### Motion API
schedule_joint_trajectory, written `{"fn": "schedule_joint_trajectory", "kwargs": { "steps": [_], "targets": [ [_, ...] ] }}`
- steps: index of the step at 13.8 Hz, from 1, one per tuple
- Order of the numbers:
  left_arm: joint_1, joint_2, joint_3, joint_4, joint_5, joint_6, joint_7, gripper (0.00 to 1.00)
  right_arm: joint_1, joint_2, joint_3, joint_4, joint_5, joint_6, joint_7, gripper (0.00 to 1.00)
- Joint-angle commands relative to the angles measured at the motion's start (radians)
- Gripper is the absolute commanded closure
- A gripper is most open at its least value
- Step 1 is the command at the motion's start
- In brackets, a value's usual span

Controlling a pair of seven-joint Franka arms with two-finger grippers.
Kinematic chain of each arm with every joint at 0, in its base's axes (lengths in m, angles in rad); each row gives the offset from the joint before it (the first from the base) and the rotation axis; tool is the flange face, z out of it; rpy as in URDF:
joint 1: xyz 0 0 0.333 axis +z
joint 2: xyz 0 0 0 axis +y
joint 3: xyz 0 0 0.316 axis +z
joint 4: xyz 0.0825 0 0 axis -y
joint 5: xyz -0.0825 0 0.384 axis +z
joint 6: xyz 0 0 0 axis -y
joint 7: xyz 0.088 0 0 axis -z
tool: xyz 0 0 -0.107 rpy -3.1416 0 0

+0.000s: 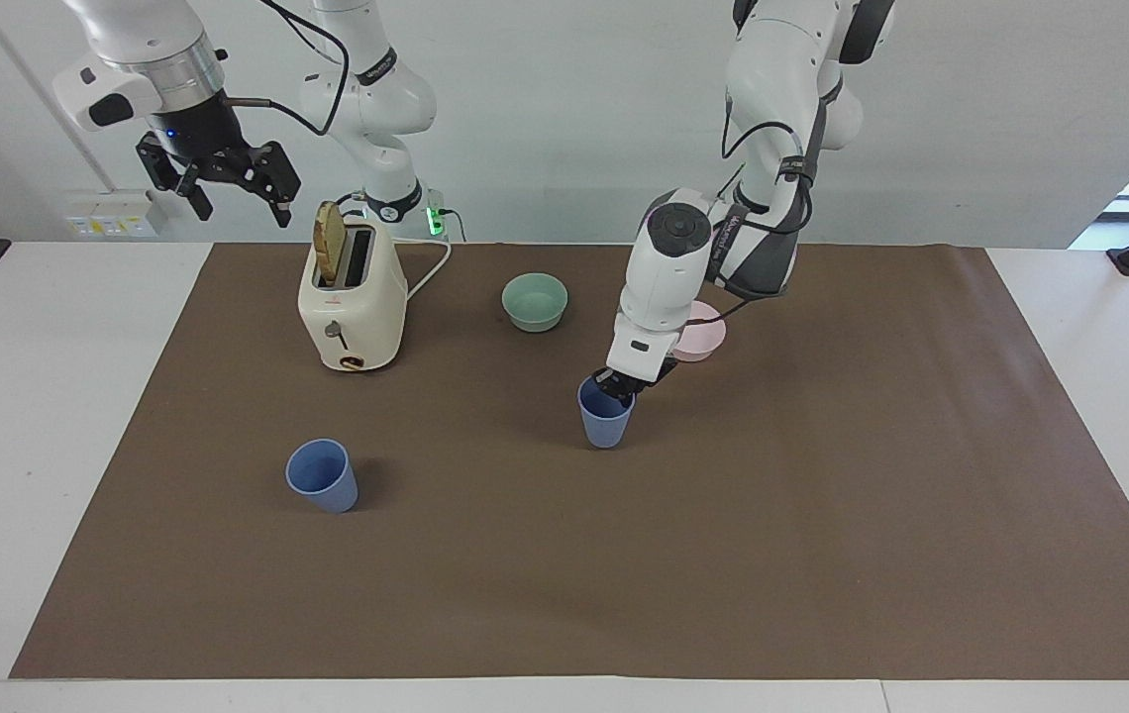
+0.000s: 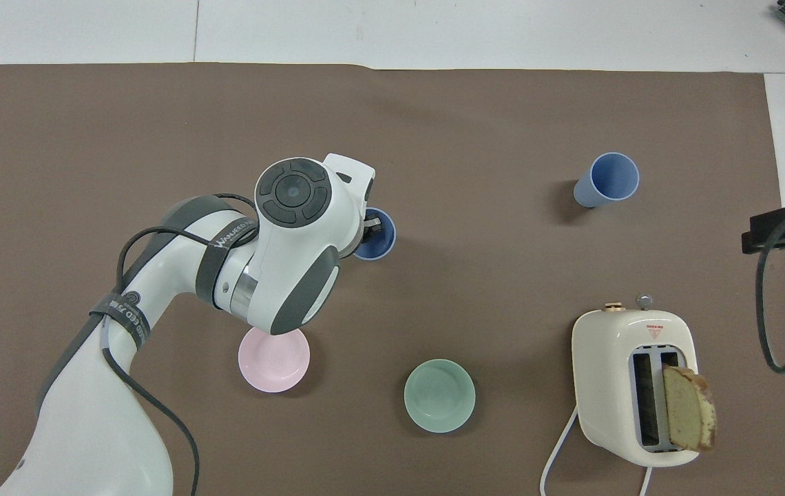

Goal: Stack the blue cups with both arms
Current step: 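Carry the blue cup with the left gripper toward the mat center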

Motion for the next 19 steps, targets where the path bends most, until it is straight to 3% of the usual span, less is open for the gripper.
{"fn": "schedule_joint_trajectory", "kwargs": {
  "steps": [1,3,8,14,19],
  "targets": [
    [-0.018,0.009,0.016,0.006,-0.006,0.022,-0.012,0.93,-0.012,-0.017,0.008,-0.013,0.009,0.001,0.017,0.00],
    [-0.018,0.010,0.018,-0.002,-0.006,0.034,-0.006,0.58,-0.012,-0.017,0.008,-0.013,0.009,0.001,0.017,0.00],
    [-0.006,-0.009,0.019,0.008,-0.001,-0.008,-0.006,0.02,-0.012,-0.017,0.008,-0.013,0.009,0.001,0.017,0.00],
    [-0.001,-0.100,0.071,0.021,0.013,-0.093,0.001,0.00,-0.012,-0.017,0.008,-0.013,0.009,0.001,0.017,0.00],
    [0.144,-0.241,0.076,0.011,0.005,-0.251,0.240,0.00,-0.014,-0.017,0.007,-0.013,0.009,0.001,0.017,0.00]
  ]
}}
